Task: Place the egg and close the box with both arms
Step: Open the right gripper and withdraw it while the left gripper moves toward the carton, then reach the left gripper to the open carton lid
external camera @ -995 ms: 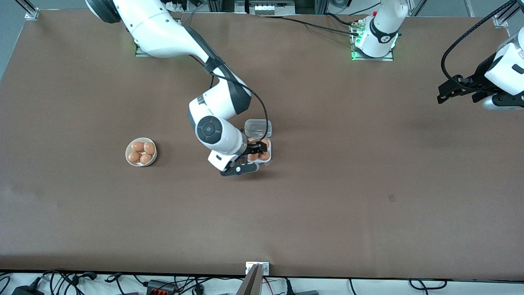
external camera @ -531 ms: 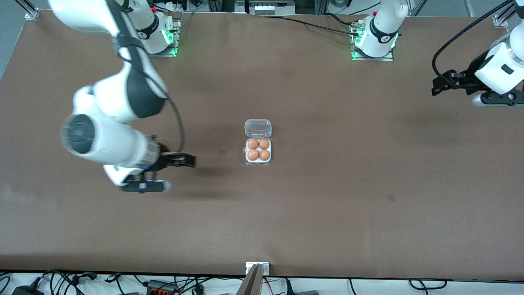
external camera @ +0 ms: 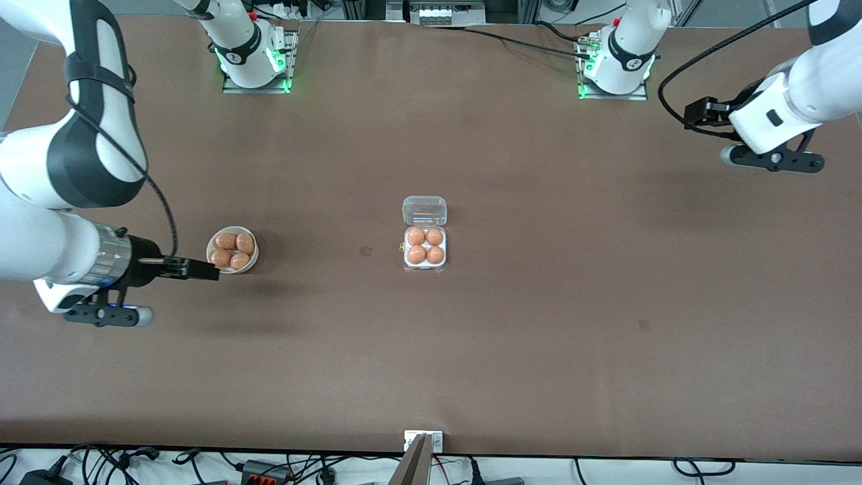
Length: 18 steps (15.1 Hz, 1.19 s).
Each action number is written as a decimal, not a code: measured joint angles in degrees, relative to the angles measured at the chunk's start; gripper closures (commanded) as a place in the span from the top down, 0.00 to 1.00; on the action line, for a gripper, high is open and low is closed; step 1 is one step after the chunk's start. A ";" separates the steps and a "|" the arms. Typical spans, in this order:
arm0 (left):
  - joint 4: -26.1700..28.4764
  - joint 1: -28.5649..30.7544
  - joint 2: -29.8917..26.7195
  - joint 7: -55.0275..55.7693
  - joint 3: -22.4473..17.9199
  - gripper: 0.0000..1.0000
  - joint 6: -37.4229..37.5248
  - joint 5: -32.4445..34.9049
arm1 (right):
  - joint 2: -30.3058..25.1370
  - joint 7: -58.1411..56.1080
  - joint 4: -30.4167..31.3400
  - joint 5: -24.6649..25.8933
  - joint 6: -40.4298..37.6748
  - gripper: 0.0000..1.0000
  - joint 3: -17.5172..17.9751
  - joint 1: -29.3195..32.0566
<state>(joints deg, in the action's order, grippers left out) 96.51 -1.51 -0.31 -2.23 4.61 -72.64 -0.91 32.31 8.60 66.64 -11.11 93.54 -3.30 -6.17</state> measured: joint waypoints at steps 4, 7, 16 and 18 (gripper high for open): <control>0.55 -1.28 1.00 0.96 2.14 0.02 -0.03 -5.53 | -3.01 -0.02 0.00 5.06 -2.90 1.00 -0.02 1.78; 5.00 -1.50 1.70 6.89 8.40 0.01 -8.54 -6.32 | -6.59 0.00 1.36 7.85 -3.50 1.00 1.25 4.28; 20.28 -3.05 8.78 33.90 32.85 0.01 -49.39 -6.51 | -13.96 -3.07 7.16 10.59 -6.42 1.00 3.97 7.97; 20.71 -4.74 13.98 36.56 33.46 0.01 -58.17 -6.50 | -17.08 -3.70 10.84 11.54 -6.27 1.00 3.97 8.11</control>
<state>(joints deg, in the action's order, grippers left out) 117.21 -6.25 13.66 34.33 38.07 -130.81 -7.40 15.23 4.90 77.48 0.43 87.27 0.67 1.94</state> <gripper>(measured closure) 0.987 0.000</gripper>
